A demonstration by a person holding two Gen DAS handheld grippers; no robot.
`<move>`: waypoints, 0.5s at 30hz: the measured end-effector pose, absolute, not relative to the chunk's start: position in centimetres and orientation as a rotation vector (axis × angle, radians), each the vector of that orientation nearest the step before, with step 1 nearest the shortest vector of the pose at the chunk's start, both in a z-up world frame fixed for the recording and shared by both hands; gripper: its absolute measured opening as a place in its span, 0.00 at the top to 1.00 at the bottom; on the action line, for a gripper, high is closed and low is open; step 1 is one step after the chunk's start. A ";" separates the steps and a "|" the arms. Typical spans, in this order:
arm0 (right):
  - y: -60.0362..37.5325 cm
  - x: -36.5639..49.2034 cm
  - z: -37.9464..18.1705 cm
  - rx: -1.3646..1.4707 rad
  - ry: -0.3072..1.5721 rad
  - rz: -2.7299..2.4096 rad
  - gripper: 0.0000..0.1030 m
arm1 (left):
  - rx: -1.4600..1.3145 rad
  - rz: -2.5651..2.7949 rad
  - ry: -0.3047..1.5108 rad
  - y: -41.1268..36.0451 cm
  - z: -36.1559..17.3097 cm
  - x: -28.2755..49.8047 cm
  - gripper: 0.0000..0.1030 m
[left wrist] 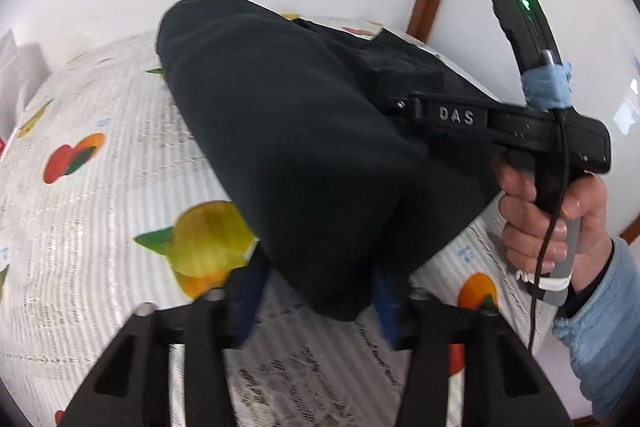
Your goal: Fold small clothes
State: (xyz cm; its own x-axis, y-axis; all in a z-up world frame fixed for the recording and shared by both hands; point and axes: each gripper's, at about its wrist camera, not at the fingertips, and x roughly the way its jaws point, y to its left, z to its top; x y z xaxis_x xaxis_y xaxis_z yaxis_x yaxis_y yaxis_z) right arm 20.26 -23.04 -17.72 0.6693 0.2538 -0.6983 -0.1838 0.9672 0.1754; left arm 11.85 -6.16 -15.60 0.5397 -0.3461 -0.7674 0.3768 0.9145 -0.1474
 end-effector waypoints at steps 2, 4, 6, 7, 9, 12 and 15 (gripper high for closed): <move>-22.6 20.5 -17.8 0.078 0.799 0.246 0.76 | 0.000 -0.438 0.901 -5.2 -15.5 12.0 0.73; -22.2 20.7 -17.7 0.072 0.803 0.250 0.78 | -0.013 -0.445 0.890 -3.9 -15.4 11.7 0.77; -21.4 20.9 -17.6 0.069 0.807 0.263 0.78 | -0.026 -0.430 0.879 -2.6 -15.3 11.7 0.78; -20.8 21.0 -17.6 0.063 0.807 0.271 0.78 | -0.035 -0.423 0.878 -2.1 -15.3 11.7 0.78; -19.5 21.3 -17.6 0.047 0.807 0.283 0.79 | -0.051 -0.402 0.877 -0.2 -15.1 11.5 0.79; -16.9 21.8 -17.5 0.034 0.813 0.316 0.79 | -0.078 -0.363 0.881 2.8 -15.0 11.4 0.79; -14.1 22.4 -17.4 0.028 0.820 0.353 0.79 | -0.099 -0.314 0.889 6.0 -14.7 11.1 0.79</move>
